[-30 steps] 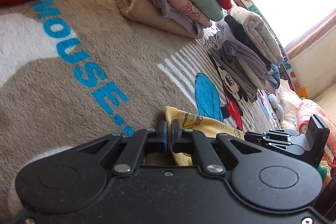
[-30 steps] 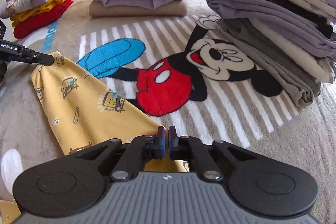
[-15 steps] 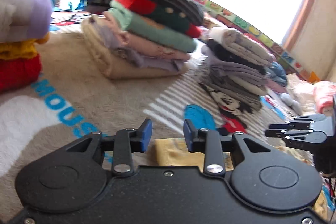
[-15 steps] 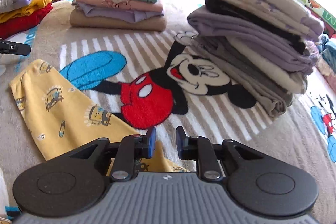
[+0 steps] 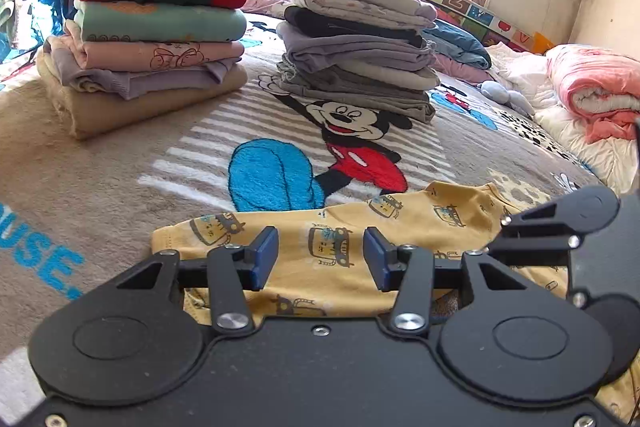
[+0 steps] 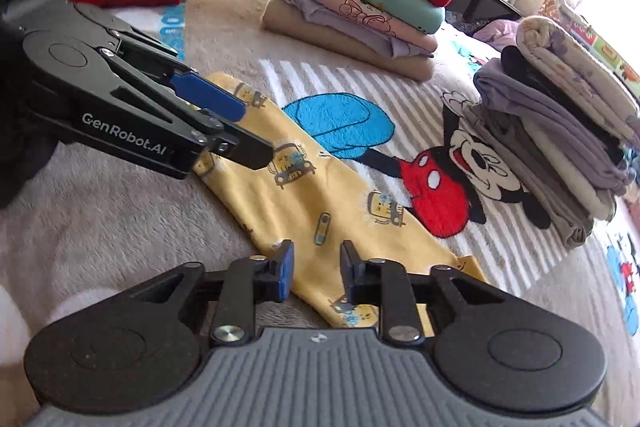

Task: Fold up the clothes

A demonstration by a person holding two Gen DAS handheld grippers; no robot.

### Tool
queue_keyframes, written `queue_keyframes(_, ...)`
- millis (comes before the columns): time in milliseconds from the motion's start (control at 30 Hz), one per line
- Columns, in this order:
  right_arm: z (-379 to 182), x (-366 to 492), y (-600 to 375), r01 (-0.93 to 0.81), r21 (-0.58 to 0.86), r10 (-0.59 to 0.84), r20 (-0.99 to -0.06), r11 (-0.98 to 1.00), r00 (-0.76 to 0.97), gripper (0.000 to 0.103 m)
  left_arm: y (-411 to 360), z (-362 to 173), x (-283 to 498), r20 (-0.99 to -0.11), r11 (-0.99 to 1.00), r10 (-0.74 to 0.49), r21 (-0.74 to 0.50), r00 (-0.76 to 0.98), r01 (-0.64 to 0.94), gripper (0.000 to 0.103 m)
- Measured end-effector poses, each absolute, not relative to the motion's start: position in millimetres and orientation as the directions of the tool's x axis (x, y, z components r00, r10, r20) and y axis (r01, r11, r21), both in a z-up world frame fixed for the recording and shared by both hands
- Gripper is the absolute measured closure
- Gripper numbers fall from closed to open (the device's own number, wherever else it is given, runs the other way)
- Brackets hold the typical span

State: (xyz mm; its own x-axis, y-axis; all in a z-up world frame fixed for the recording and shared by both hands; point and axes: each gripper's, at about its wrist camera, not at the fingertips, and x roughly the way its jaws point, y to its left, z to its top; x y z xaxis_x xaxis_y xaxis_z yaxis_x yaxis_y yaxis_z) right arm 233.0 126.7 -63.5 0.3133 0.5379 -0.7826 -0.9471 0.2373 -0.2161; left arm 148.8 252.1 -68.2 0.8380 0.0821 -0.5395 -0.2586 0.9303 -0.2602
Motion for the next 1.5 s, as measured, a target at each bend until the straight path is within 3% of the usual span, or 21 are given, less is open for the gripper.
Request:
queue_keyframes(133,-53,207,117,-0.948,-0.193,0.568,-0.764,0.252,0.306,0.067,243,-62,158,-0.506,0.934,0.059,-0.276,0.861,-0.226,0.058)
queue_keyframes(233,-45,185,92,-0.938,-0.138,0.606,-0.731,0.317,0.312,0.06,235,-79,181,-0.629,0.948,0.074,-0.196,0.774,-0.25,0.056)
queue_keyframes(333,-42,160,60,-0.923,-0.1,0.623,-0.71,0.371,0.327,0.058,227,-74,182,-0.636,0.949,0.116,-0.156,0.763,-0.274,0.056)
queue_keyframes(533,-43,137,-14,-0.842,0.008,0.64,-0.654,0.539,0.404,0.054,244,-59,169,-0.563,0.886,0.099,-0.325,0.821,-0.33,0.058)
queue_keyframes(633,-42,154,-39,-0.768,0.094,0.643,-0.617,0.633,0.455,0.054,243,-54,162,-0.514,0.854,0.027,-0.433,0.857,-0.287,0.058)
queue_keyframes(800,-29,216,-60,-0.633,0.2,0.619,-0.556,0.748,0.556,0.056,206,-49,182,-0.504,0.89,-0.066,-0.42,0.861,-0.177,0.058)
queue_keyframes(1167,-47,376,2,-0.702,-0.025,0.487,-0.703,0.712,0.519,0.058,168,-82,226,-0.595,0.927,-0.174,-0.369,0.785,-0.074,0.059)
queue_keyframes(1267,-60,402,8,-0.73,0.004,0.506,-0.723,0.684,0.47,0.057,173,-83,225,-0.59,0.916,-0.199,-0.396,0.783,-0.066,0.059)
queue_keyframes(1333,-69,417,5,-0.745,0.101,0.562,-0.725,0.659,0.399,0.057,176,-83,225,-0.587,0.909,-0.211,-0.412,0.782,-0.064,0.059)
queue_keyframes(1367,-74,422,3,-0.752,0.151,0.589,-0.725,0.642,0.357,0.058,177,-83,225,-0.586,0.906,-0.216,-0.419,0.781,-0.064,0.059)
queue_keyframes(1433,-78,426,1,-0.756,0.193,0.613,-0.722,0.626,0.323,0.088,179,-83,224,-0.588,0.903,-0.219,-0.425,0.779,-0.068,0.059)
queue_keyframes(1500,-72,425,-7,-0.735,0.173,0.619,-0.682,0.655,0.391,0.088,178,-83,224,-0.592,0.905,-0.214,-0.42,0.777,-0.071,0.059)
